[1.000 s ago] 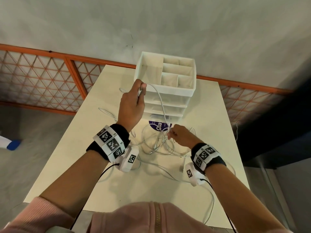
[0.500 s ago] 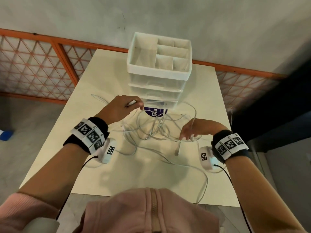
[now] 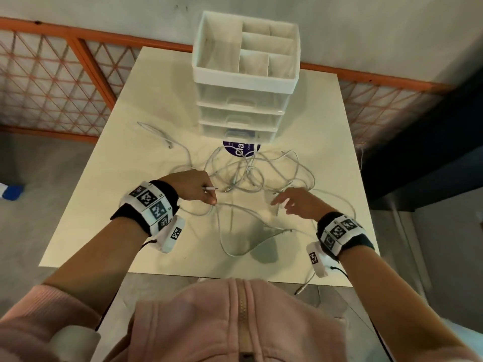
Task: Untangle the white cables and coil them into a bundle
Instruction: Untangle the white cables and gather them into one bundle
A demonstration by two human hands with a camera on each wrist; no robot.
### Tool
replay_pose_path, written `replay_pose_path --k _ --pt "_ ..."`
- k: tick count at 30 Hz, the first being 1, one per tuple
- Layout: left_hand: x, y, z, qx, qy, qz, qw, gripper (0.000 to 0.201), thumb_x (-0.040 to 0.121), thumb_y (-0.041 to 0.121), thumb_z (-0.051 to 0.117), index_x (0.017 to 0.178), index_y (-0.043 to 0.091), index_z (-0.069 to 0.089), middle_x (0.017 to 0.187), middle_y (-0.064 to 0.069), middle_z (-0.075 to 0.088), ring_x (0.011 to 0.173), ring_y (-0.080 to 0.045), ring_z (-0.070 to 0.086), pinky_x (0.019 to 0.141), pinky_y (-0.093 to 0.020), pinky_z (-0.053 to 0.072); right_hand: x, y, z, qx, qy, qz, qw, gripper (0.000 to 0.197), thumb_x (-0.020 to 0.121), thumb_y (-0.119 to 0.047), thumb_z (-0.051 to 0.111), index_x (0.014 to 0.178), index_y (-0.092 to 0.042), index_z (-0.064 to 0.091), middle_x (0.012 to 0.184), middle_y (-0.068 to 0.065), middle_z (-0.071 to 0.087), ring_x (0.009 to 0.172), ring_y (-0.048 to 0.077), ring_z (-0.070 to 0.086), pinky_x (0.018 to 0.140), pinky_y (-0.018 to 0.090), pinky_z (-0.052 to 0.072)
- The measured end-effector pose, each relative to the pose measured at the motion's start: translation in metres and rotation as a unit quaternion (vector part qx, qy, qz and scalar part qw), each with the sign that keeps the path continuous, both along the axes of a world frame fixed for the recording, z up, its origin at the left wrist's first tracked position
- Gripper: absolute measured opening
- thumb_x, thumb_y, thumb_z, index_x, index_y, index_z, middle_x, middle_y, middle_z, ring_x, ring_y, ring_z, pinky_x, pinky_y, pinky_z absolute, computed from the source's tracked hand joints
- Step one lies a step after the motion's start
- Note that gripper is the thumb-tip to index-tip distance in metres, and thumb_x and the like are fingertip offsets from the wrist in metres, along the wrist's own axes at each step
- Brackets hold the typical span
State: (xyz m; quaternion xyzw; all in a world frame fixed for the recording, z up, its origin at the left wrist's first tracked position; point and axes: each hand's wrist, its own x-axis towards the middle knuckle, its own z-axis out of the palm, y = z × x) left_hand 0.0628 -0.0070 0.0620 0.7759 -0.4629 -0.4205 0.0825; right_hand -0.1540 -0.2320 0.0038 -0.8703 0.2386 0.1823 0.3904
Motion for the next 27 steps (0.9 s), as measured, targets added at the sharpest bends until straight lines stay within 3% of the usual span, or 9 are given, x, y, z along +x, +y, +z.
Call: replay_pose_path --k 2,4,7,9,11,15,20,23,27 --pt "-0.004 0.001 0.001 -0.002 0.002 0.007 1.0 0.02 0.082 0.027 0.072 0.101 0.023 0.074 0.1 0.002 0.072 0.095 -0.013 0.06 0.081 -0.028 0.043 0.003 0.012 -0.014 -0.063 -0.013 0.02 0.998 0.037 0.081 0.015 0.05 0.104 -0.01 0.066 0.098 0.002 0.044 0.077 0.011 0.048 0.068 0.017 0.043" --pt "-0.006 0.0 0.003 -0.011 0.004 0.012 1.0 0.026 0.082 0.027 0.071 0.108 0.023 0.072 0.102 0.003 0.068 0.094 -0.012 0.058 0.078 -0.024 0.038 0.007 0.021 -0.02 -0.139 0.033 0.048 0.989 0.02 0.085 0.0 0.058 0.101 -0.011 0.065 0.102 0.002 0.038 0.091 0.021 0.05 0.084 0.03 0.046" --pt "-0.009 -0.002 0.012 -0.067 0.003 0.031 0.997 0.029 0.081 0.03 0.073 0.108 0.022 0.07 0.085 -0.001 0.065 0.08 -0.015 0.058 0.067 -0.023 0.037 0.018 0.019 -0.009 -0.111 -0.033 0.046 0.992 0.01 0.082 0.004 0.062 0.09 -0.001 0.066 0.092 0.004 0.043 0.086 0.021 0.05 0.082 0.039 0.048" --pt "-0.011 -0.006 0.019 -0.124 0.004 0.077 0.989 0.026 0.08 0.032 0.073 0.102 0.018 0.069 0.065 0.002 0.048 0.061 -0.01 0.046 0.059 -0.021 0.032 0.03 0.014 0.011 -0.093 -0.141 0.027 0.985 0.012 0.081 0.011 0.061 0.088 0.002 0.066 0.086 0.01 0.05 0.077 0.014 0.053 0.074 0.023 0.047" --pt "-0.012 -0.011 0.026 -0.184 0.018 0.122 0.975 0.027 0.078 0.034 0.075 0.095 0.016 0.065 0.061 0.003 0.04 0.056 -0.01 0.038 0.055 -0.018 0.03 0.046 0.009 0.043 -0.072 -0.219 -0.004 0.973 0.012 0.085 0.009 0.057 0.091 0.001 0.064 0.085 0.009 0.058 0.069 -0.005 0.055 0.068 0.007 0.042" --pt "-0.015 -0.024 0.038 -0.292 0.063 0.178 0.938 0.028 0.079 0.03 0.075 0.096 0.013 0.06 0.065 0.003 0.036 0.06 -0.012 0.036 0.061 -0.024 0.033 0.077 0.005 0.117 0.003 -0.297 -0.051 0.954 0.008 0.091 -0.004 0.057 0.093 -0.011 0.06 0.078 0.0 0.062 0.064 -0.005 0.059 0.065 0.013 0.047" --pt "-0.023 -0.042 0.057 -0.379 0.146 0.247 0.879 0.012 0.086 0.023 0.067 0.089 0.016 0.057 0.066 0.003 0.035 0.048 0.001 0.037 0.053 -0.006 0.034 0.097 0.026 0.175 0.084 -0.345 -0.028 0.934 0.005 0.09 -0.007 0.06 0.096 -0.007 0.061 0.08 0.004 0.065 0.07 0.011 0.063 0.066 0.015 0.05" --pt "-0.025 -0.047 0.064 -0.397 0.142 0.228 0.877 0.017 0.097 0.025 0.051 0.081 0.022 0.056 0.078 -0.001 0.055 0.058 0.001 0.046 0.059 -0.013 0.038 0.106 0.039 0.181 0.083 -0.37 -0.044 0.924 0.011 0.092 -0.011 0.058 0.1 -0.004 0.06 0.084 0.005 0.064 0.075 0.015 0.063 0.067 0.021 0.052" --pt "-0.019 -0.046 0.069 -0.451 0.11 0.25 0.85 0.025 0.101 0.03 0.039 0.081 0.026 0.053 0.083 -0.005 0.05 0.071 0.001 0.052 0.071 -0.018 0.046 0.107 0.054 0.154 0.168 -0.302 -0.077 0.935 0.036 0.1 -0.035 0.039 0.123 -0.008 0.039 0.102 0.006 0.062 0.09 0.017 0.067 0.082 0.031 0.056"
